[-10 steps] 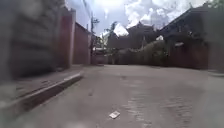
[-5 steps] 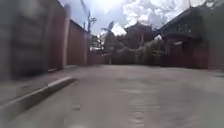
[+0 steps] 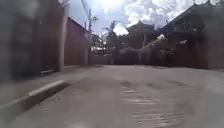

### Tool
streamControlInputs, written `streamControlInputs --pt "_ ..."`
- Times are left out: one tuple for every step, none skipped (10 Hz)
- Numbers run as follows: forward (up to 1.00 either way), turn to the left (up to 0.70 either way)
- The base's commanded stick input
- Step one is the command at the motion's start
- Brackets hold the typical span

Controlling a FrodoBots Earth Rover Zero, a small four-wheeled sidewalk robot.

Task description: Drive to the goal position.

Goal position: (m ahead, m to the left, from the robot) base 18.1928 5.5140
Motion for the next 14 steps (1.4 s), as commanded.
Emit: streamControlInputs --pt "1.00 -0.40" --pt "1.00 -0.21" --pt "1.00 -0.08" --pt "1.00 0.00" --pt "1.00 0.00" --pt "1.00 0.00" --pt "1.00 0.00" --pt "1.00 0.00" --pt "1.00 0.00" --pt "1.00 0.00" --pt "1.00 0.00" --pt "1.00 0.00" --pt "1.00 0.00" --pt "1.00 0.00"
